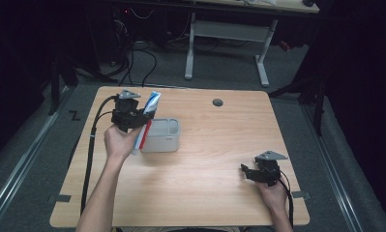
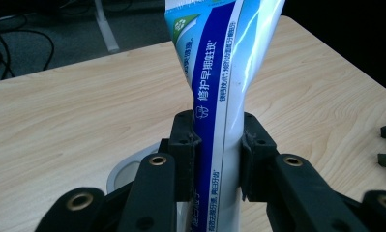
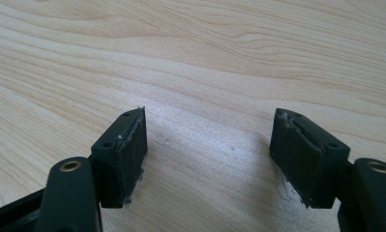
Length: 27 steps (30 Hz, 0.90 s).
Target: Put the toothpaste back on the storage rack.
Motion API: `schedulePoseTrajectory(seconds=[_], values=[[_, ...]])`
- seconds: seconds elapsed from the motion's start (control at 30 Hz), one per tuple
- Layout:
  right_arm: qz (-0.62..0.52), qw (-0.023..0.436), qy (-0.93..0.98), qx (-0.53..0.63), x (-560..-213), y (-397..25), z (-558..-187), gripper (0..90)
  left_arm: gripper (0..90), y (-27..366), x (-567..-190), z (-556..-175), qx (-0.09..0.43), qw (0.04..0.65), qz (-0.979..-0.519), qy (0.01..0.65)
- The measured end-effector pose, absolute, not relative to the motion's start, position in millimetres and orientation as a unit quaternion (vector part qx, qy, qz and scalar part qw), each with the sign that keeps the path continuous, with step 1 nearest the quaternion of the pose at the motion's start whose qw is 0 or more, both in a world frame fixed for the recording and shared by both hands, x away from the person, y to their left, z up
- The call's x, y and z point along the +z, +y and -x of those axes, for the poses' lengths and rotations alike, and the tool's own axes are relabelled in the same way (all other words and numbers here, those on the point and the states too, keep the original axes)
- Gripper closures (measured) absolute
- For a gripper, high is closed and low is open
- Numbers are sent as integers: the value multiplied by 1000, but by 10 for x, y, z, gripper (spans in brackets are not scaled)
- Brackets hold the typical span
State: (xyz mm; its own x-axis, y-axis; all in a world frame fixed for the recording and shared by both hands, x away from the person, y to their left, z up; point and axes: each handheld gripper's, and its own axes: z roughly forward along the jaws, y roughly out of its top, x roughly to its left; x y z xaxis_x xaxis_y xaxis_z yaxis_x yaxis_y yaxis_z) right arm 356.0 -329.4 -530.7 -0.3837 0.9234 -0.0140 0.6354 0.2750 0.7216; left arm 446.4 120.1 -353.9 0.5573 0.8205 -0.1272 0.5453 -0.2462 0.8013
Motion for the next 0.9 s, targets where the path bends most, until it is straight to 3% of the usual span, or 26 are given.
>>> schedulePoseTrajectory(seconds=[0.9], values=[[-508,222,767,323,-5307,-3292,-3557,294,722,843,-3488,-4849,180,430,-765,445]])
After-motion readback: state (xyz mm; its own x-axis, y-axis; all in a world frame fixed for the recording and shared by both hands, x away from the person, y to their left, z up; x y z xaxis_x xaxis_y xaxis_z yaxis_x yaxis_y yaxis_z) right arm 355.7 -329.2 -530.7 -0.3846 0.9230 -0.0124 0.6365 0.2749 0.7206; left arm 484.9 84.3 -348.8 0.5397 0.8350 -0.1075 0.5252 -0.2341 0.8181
